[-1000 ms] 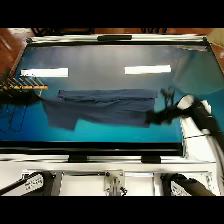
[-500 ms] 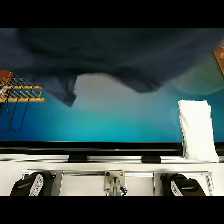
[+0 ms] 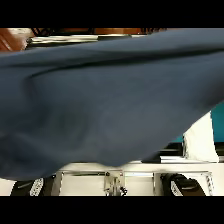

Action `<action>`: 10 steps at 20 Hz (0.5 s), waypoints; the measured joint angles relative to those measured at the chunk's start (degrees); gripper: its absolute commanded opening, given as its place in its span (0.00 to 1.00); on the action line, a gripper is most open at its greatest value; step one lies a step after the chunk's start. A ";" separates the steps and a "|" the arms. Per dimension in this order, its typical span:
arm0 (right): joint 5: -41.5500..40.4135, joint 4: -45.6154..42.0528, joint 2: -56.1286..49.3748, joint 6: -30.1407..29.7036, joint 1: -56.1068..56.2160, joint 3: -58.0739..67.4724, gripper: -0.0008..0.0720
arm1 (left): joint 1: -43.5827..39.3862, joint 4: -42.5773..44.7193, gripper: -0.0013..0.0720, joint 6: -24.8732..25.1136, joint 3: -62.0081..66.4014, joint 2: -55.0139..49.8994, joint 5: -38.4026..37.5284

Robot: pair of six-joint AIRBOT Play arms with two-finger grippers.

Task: Fold the shirts.

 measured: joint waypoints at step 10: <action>-13.29 -5.07 -32.81 2.86 0.04 -26.05 0.12 | -8.22 -1.25 0.07 10.12 -22.29 -33.29 11.52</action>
